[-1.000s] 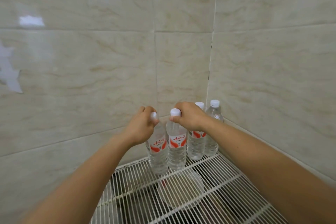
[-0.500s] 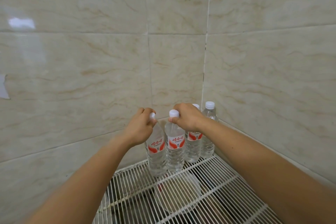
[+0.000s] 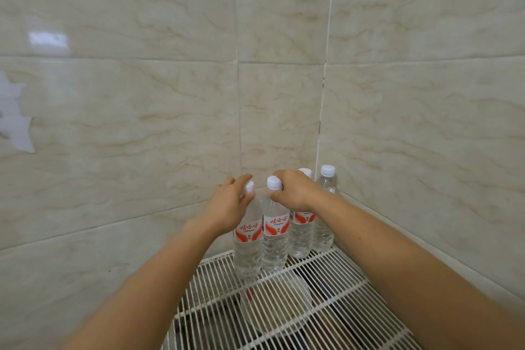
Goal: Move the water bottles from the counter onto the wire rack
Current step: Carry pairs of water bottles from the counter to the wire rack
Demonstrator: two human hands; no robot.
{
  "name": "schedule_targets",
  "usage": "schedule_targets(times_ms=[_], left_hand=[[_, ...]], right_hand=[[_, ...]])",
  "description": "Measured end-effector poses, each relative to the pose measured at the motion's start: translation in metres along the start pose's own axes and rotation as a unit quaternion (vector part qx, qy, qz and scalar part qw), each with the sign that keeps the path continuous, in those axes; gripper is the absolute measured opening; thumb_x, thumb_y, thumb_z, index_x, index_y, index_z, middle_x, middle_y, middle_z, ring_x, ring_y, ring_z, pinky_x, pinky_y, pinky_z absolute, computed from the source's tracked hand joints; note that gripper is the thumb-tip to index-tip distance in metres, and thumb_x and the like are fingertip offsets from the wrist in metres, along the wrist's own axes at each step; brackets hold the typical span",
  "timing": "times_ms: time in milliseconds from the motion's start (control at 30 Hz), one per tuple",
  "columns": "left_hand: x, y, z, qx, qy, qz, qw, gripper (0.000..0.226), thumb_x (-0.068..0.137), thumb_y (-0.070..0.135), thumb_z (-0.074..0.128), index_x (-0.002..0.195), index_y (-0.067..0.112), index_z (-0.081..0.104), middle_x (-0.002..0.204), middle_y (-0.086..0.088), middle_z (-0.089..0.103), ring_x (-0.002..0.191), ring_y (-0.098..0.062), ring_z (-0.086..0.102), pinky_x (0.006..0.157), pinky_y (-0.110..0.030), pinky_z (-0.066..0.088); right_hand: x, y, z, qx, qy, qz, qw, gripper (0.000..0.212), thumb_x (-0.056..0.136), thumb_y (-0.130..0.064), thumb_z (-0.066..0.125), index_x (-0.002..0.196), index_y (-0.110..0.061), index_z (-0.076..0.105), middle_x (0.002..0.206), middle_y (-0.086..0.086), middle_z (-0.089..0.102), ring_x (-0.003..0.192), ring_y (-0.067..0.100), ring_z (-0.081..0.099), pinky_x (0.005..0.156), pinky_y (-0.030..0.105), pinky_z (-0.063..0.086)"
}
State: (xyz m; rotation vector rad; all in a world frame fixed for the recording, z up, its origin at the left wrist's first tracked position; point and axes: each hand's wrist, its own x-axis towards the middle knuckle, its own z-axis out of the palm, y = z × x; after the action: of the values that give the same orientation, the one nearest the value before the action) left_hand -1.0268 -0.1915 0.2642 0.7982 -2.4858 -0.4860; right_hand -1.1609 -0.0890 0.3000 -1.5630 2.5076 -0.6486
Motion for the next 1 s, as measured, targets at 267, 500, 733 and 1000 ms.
schedule_targets(times_ms=[267,500,733,1000], left_hand=[[-0.038,0.001,-0.012,-0.006,0.017,-0.042,0.999,0.060,0.096,0.043,0.041,0.149,0.026,0.019,0.146,-0.012,0.037,0.129,-0.030,0.043,0.103,-0.039,0.036],[-0.118,-0.019,-0.044,0.009,0.145,-0.082,0.986,0.048,0.097,0.036,0.042,0.142,0.020,0.037,0.144,-0.006,0.042,0.131,-0.024,0.041,0.104,-0.034,0.035],[-0.272,-0.083,-0.051,0.039,0.151,-0.235,0.959,0.045,0.098,0.026,0.041,0.141,0.015,0.036,0.146,-0.009,0.040,0.130,-0.026,0.041,0.105,-0.036,0.034],[-0.491,-0.179,-0.140,0.144,0.088,-0.394,0.903,0.048,0.098,0.033,0.037,0.142,0.016,0.032,0.150,-0.009,0.029,0.136,-0.028,0.027,0.105,-0.044,0.037]], right_hand=[[-0.026,-0.009,0.000,-0.072,0.066,-0.027,0.995,0.041,0.087,-0.026,0.059,0.124,-0.012,0.047,0.123,0.008,0.052,0.103,0.026,0.055,0.082,0.039,0.049],[-0.063,-0.057,0.028,-0.006,0.109,-0.132,0.985,0.046,0.087,-0.030,0.056,0.130,-0.014,0.047,0.131,0.005,0.049,0.114,0.024,0.052,0.085,0.036,0.044],[-0.137,-0.140,0.138,0.030,-0.028,-0.225,0.973,0.049,0.087,-0.037,0.059,0.128,-0.011,0.050,0.131,0.009,0.052,0.122,0.026,0.049,0.098,0.034,0.040],[-0.256,-0.312,0.269,-0.041,-0.162,-0.328,0.930,0.060,0.088,-0.047,0.055,0.138,-0.016,0.040,0.138,0.009,0.044,0.129,0.028,0.039,0.104,0.041,0.038]])
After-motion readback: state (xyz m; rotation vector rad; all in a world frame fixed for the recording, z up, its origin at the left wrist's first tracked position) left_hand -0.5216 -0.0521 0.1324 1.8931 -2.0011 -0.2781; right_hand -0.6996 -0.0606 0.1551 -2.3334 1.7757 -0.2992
